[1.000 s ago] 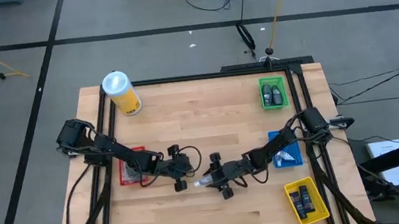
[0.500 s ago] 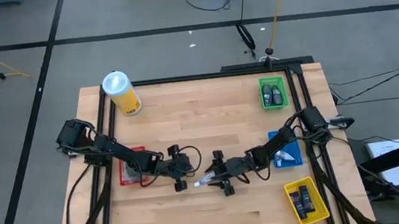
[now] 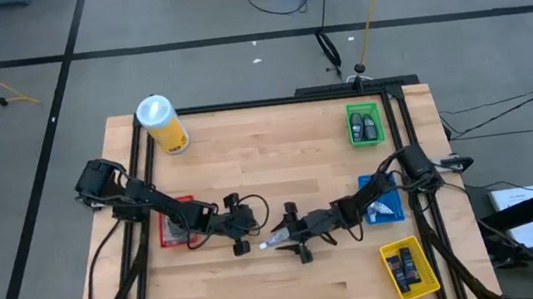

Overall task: Pick & Place Travel size toiletries
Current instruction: Put the toothpaste into the blue bin

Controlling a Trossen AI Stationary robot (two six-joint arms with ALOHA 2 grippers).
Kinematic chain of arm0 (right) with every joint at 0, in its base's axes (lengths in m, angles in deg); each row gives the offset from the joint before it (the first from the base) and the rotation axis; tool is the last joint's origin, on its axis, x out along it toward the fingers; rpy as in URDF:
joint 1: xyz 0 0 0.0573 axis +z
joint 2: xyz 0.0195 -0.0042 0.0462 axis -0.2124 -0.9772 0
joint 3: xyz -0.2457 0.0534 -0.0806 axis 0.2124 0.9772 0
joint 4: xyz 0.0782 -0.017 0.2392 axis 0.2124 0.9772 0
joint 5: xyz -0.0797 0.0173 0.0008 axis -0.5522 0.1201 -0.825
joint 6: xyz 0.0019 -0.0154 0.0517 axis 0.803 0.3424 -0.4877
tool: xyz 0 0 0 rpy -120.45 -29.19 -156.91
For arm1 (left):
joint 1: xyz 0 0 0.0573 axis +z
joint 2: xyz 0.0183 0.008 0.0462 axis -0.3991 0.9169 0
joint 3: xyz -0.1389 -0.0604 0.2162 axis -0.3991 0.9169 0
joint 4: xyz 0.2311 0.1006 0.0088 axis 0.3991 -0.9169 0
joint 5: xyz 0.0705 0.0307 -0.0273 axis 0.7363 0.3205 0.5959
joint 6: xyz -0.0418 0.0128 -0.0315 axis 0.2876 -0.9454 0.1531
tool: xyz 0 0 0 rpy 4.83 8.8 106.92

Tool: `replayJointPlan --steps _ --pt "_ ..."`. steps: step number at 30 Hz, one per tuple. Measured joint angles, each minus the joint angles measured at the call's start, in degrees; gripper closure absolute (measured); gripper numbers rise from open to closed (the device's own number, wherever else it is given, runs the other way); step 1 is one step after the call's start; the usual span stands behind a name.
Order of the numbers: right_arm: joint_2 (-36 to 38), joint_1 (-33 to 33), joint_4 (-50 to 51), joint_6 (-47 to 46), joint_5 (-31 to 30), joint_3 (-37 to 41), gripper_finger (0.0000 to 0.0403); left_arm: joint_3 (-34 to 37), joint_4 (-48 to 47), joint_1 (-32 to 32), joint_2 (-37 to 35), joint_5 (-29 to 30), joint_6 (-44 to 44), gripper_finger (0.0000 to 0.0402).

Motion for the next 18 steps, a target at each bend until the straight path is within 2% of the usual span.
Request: replayJointPlan --steps 6,18 --pt "-5.6 -0.01 -9.55 -0.54 -0.03 0.57 0.0165 0.0 0.02 -0.06 0.02 0.06 0.06 0.038" --pt "-6.44 -0.01 -9.71 -0.81 -0.34 0.63 0.0166 0.0 0.0 -0.11 0.02 0.02 0.02 0.038"
